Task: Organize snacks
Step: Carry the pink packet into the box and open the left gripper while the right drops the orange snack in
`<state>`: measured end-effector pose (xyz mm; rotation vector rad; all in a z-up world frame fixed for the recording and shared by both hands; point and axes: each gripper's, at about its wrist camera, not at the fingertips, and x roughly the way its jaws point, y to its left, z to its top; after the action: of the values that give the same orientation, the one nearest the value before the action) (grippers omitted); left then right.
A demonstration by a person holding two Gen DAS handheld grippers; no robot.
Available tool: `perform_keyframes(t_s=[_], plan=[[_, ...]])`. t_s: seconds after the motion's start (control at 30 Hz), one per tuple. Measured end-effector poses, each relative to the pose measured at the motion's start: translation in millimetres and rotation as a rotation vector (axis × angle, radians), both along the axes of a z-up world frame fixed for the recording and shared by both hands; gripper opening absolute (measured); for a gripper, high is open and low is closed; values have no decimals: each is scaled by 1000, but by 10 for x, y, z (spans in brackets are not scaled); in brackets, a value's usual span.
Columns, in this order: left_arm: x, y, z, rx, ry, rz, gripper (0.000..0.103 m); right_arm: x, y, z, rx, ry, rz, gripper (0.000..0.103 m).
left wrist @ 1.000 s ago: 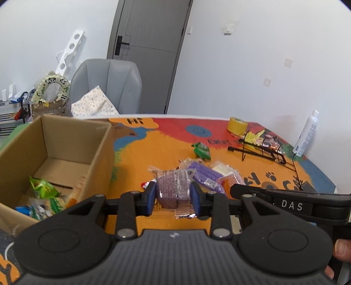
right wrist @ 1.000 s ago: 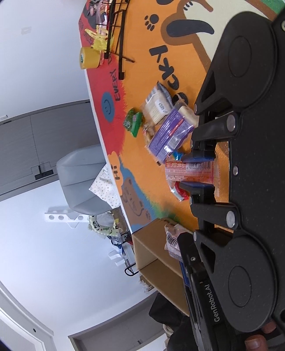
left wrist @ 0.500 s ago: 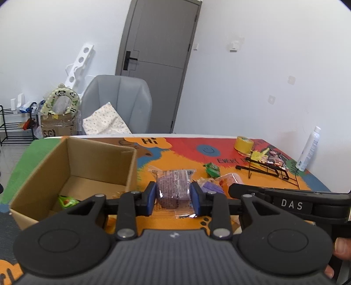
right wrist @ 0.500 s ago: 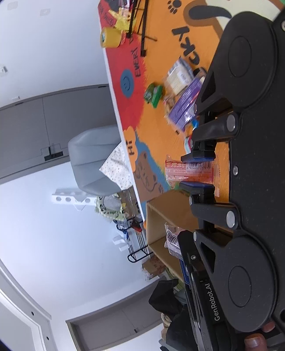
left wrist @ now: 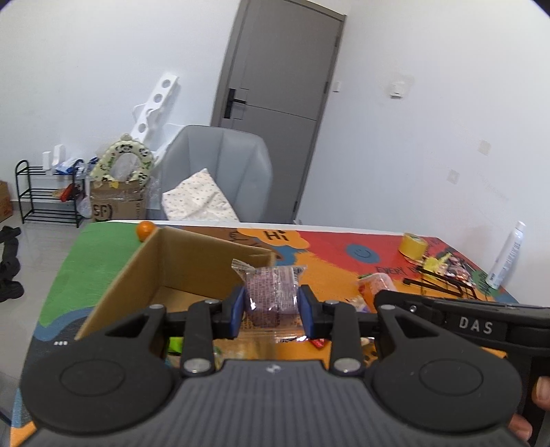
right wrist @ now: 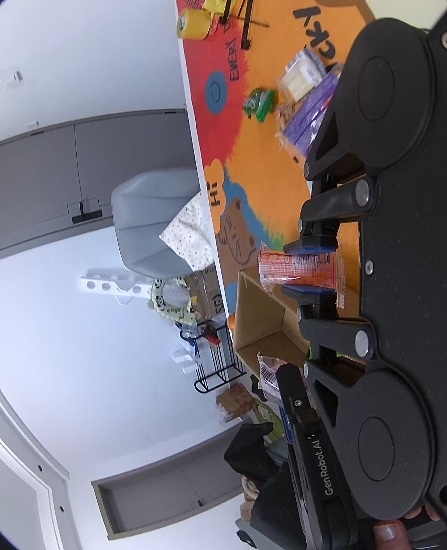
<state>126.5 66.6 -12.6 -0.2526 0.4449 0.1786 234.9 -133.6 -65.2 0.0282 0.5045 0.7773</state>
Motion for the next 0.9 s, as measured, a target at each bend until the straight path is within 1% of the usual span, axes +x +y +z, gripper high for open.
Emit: perform_keyframes(t_s=[0.27,0.47,0.53,0.57,0.6,0.7,0.73,0.8,0.87,0.9], plan=[[40,344,-86,-17,15,71,32,21,288,-15,-18,1,41,16],[87,525,-171,-30,47,108,33,77,488,-29,-29,11,67,16],[103,538,-182,-2,59,136,37,89,550,-37,-32,15,75,16],[105,530,-181,20,62,142,41,97,579,-44,-34,16,78,16],[104,532,-180,24,63,142,46,105,609,-51,-36,19,82,16],[70,578,-190,-10,58,138,50,123,690,-65,-34,29,92,16],[58,595,-197,-8,60,143,50,129,710,-70,-33,31,95,16],[41,611,-204,-7,64,146,56,133,753,-61,-20,33,104,16],[25,637,-214,-19,65,144,61,133,774,-50,-2,32,113,20],[20,643,-214,-21,65,145,65,123,790,-43,-13,27,105,29]])
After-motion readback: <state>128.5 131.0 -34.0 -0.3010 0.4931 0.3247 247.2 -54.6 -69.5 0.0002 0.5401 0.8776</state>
